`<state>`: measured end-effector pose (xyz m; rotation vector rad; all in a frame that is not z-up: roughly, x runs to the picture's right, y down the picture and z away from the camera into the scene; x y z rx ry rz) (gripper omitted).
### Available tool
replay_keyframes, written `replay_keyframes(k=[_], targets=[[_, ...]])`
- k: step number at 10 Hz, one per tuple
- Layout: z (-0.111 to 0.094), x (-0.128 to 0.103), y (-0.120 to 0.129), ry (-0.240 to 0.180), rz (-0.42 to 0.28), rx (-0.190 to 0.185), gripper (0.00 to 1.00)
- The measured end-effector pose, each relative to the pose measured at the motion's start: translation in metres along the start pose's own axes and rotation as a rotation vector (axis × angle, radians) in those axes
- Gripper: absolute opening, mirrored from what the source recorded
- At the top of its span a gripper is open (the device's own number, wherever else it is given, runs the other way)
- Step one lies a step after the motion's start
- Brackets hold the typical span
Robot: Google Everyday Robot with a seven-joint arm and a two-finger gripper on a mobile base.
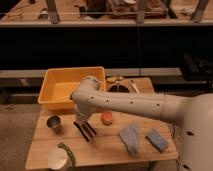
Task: Place eraser in table surface
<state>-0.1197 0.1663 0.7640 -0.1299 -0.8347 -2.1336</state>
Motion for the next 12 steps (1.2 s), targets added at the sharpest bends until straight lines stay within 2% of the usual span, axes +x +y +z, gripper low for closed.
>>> replay_keyframes(k=[1, 3, 6, 9, 10, 12], targets=[[0.015, -0.004, -0.003, -0.035, -0.004, 0.015, 0.0], [0.027, -0.008, -0.007, -0.076, -0.007, 0.037, 0.12], [0.032, -0.013, -0.01, -0.118, -0.014, 0.055, 0.43], [0.036, -0.017, -0.011, -0.137, -0.014, 0.062, 0.74], [0.036, -0.017, -0.011, -0.136, -0.011, 0.065, 0.79], [0.037, -0.018, -0.01, -0.135, -0.006, 0.066, 0.8]])
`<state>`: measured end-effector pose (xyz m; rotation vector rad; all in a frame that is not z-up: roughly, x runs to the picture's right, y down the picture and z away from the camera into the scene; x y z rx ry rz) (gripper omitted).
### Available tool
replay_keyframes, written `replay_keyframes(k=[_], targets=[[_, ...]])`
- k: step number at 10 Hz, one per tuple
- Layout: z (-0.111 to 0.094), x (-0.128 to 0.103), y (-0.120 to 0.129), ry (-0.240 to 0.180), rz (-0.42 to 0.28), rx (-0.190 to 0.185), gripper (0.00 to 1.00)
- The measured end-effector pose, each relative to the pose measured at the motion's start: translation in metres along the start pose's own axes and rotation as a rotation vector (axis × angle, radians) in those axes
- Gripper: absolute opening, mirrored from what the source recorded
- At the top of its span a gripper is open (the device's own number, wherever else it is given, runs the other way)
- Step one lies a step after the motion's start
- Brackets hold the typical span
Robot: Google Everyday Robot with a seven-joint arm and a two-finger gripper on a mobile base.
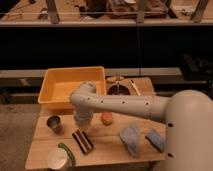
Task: Place eraser in table surface
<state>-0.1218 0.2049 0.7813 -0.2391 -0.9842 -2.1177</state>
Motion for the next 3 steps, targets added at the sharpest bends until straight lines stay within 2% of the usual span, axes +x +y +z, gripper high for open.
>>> replay_keyframes(k=[3], targets=[[-0.0004, -0.0017, 0.0055, 0.015, 0.031, 0.0, 0.8]])
